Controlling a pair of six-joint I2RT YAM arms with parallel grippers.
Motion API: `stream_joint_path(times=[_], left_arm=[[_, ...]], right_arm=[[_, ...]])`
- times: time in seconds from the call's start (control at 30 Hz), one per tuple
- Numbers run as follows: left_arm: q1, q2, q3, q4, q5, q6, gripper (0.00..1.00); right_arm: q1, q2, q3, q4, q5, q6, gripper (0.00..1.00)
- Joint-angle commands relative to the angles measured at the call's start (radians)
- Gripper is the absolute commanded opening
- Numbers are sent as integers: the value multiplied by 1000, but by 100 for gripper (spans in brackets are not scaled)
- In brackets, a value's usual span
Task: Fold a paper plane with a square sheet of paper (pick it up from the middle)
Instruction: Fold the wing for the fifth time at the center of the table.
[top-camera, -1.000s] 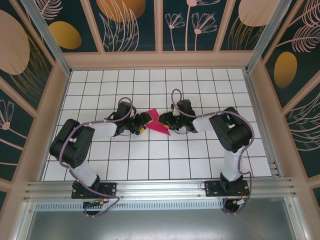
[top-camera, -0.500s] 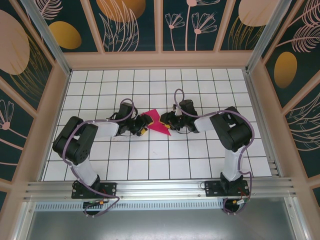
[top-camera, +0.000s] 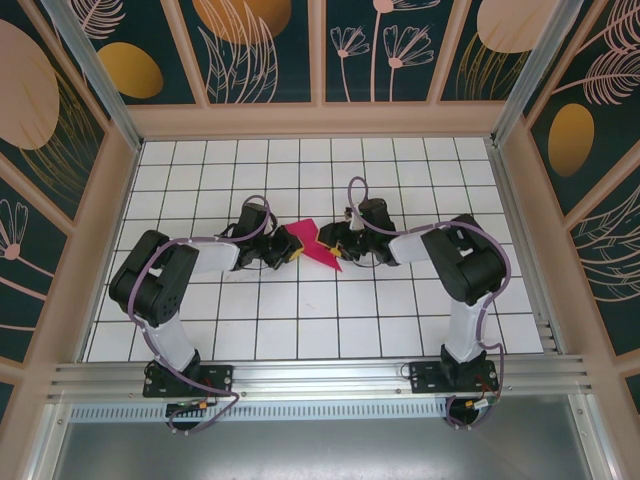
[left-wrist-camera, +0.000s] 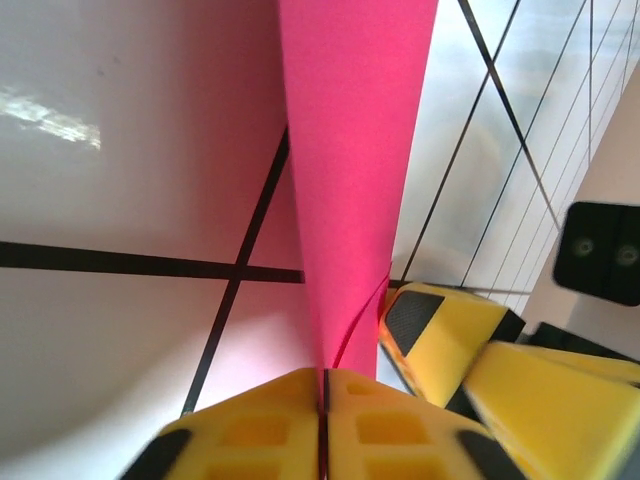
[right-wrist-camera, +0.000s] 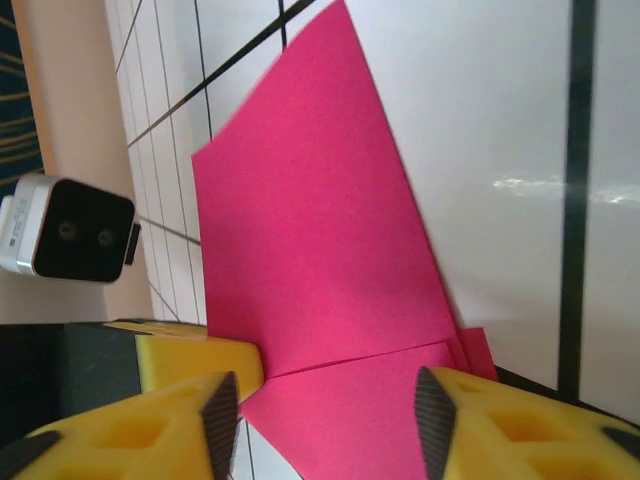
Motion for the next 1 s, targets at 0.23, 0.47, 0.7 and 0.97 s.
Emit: stream_joint_path(times=[0.23,0.47,0.7,0.97], left_arm=[[-6,-11,36,-36,-21,13,0],[-6,-22,59,-76,-18,-3,0],[-6,-22,87,-114,-15,-5,1],[-6,-22,100,-136,-13,-9,1]], right_arm=[[51,-224,-19,-141,271,-448,74],[148,-290,-142,-15,416,-755,71],[229,-286,-252,158,439,-991,71],[291,-167,-226,232,587,-1116,61]])
